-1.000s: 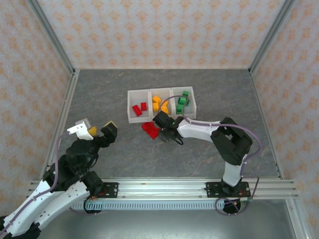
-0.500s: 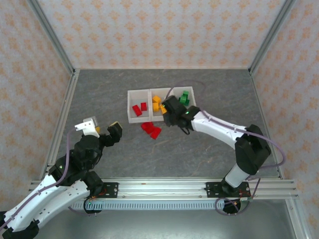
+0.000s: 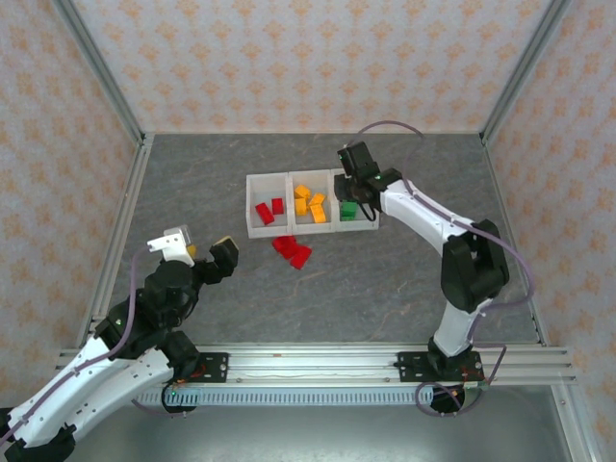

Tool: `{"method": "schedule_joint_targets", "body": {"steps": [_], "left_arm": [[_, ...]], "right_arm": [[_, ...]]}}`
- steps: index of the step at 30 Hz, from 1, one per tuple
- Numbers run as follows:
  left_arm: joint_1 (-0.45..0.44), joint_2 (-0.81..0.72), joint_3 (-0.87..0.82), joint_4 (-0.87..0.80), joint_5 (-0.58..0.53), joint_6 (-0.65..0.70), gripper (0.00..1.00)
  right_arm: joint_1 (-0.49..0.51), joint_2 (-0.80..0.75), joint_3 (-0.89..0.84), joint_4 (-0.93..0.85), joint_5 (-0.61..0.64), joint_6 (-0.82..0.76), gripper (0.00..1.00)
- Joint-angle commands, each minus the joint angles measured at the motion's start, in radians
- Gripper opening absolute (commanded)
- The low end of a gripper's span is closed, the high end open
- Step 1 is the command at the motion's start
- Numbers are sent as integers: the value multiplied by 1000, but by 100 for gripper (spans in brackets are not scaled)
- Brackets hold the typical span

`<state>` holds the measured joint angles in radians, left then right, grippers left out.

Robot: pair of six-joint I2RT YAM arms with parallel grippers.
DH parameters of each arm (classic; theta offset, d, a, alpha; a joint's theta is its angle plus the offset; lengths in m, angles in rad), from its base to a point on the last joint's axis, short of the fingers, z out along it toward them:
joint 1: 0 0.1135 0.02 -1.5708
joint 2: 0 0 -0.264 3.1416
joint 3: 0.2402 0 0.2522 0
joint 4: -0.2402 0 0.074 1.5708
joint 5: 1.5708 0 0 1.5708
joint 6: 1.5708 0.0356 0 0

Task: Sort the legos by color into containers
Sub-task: Place the lego in the container.

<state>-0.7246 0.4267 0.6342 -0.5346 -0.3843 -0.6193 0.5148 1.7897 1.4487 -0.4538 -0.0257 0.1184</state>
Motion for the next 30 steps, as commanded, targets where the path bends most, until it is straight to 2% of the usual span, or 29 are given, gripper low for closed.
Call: {"method": "schedule_joint_targets", "body": {"steps": [1, 6, 10, 12, 15, 18, 24, 30], "left_arm": [[8, 25, 3, 3, 7, 15, 99], [8, 72, 7, 1, 20, 19, 99], [8, 108, 13, -1, 38, 24, 99], [8, 118, 13, 0, 43, 24, 99], [8, 130, 12, 7, 58, 27, 99], [8, 142, 11, 8, 62, 27, 99], [8, 194, 16, 17, 91, 58, 99], [7, 336, -20, 101, 198, 42, 99]], "right_arm": [[-11, 38, 58, 21, 14, -9, 27], [-42, 112, 109, 29, -20, -2, 28], [-48, 151, 129, 42, -12, 1, 34], [-47, 162, 134, 32, 16, 21, 44], [-48, 148, 109, 37, 26, 45, 66], [-48, 104, 70, 49, 17, 48, 79], [-47, -30, -38, 76, -13, 67, 86], [-47, -247, -224, 105, -22, 88, 93]]}}
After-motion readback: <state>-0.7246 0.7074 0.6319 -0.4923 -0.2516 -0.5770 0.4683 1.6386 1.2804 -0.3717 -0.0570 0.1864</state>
